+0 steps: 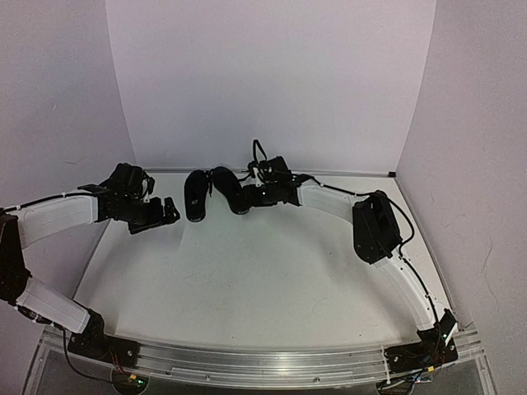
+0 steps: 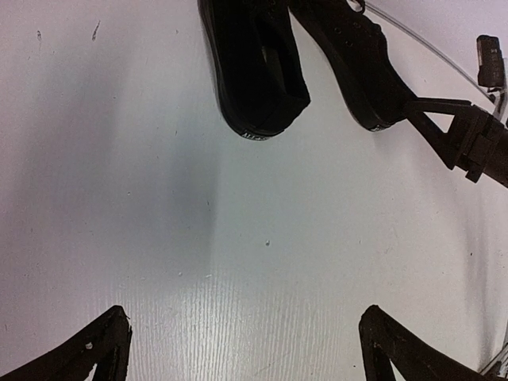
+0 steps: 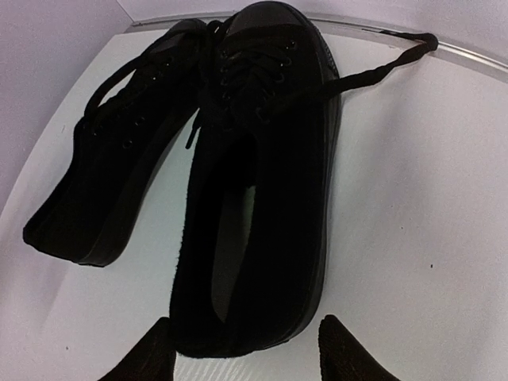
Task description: Tie the shoes
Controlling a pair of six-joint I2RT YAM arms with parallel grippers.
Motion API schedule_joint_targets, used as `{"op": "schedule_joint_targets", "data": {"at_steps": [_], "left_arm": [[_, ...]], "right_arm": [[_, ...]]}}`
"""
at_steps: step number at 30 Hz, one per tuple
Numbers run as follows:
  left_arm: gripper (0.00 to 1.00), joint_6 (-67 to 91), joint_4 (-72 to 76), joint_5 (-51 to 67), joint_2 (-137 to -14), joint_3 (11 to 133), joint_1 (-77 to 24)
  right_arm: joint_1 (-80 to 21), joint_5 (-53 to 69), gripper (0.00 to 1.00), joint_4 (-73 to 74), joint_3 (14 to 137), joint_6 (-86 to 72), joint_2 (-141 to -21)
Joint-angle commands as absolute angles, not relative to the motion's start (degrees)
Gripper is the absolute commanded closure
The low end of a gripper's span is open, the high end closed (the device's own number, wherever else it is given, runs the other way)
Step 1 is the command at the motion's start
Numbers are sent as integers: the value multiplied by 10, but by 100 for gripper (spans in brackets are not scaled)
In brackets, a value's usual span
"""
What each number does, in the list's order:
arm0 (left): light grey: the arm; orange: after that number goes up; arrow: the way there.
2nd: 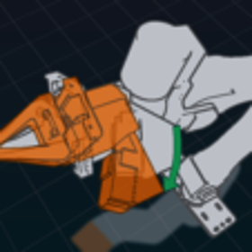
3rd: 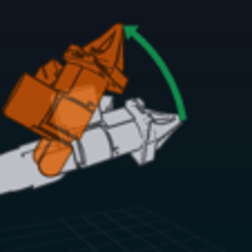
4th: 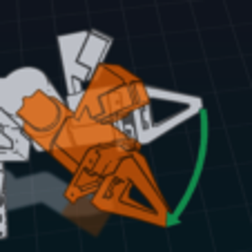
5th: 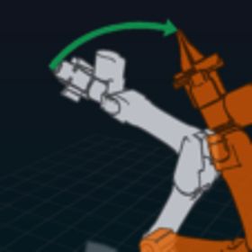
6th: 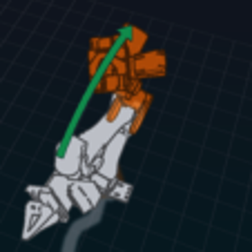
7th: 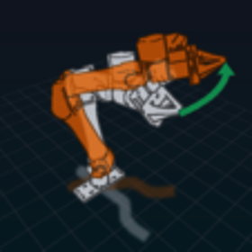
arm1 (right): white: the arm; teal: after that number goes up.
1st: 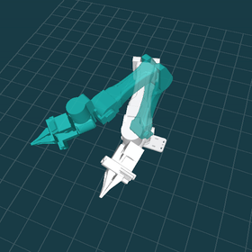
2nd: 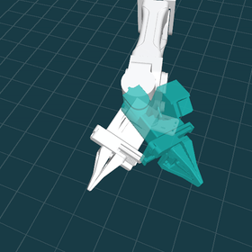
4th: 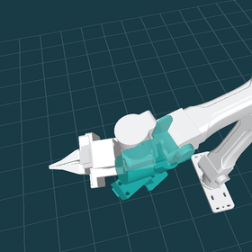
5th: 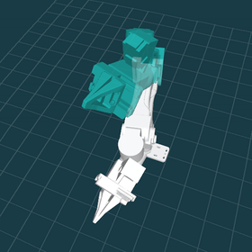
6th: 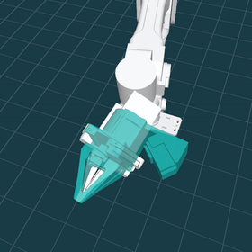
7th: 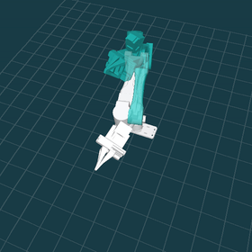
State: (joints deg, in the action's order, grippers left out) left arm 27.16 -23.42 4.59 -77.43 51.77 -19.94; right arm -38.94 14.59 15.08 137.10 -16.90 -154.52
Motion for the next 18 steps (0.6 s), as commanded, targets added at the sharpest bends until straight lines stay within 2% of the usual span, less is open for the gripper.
{"op": "schedule_joint_targets", "data": {"at_steps": [1,4,8,12,18], "left_arm": [[0,282,-219,54,-761,515,-201],[0,284,-219,55,-759,512,-201],[0,285,-218,51,-754,507,-202],[0,283,-219,54,-758,511,-201],[0,273,-226,63,-760,525,-201]], "right_arm": [[-392,131,59,150,1418,-159,-1573],[-392,130,80,149,1422,-152,-1576],[-392,132,98,147,1404,-146,-1556],[-395,135,100,138,1339,-152,-1498],[-413,95,100,73,1104,-193,-1312]]}}
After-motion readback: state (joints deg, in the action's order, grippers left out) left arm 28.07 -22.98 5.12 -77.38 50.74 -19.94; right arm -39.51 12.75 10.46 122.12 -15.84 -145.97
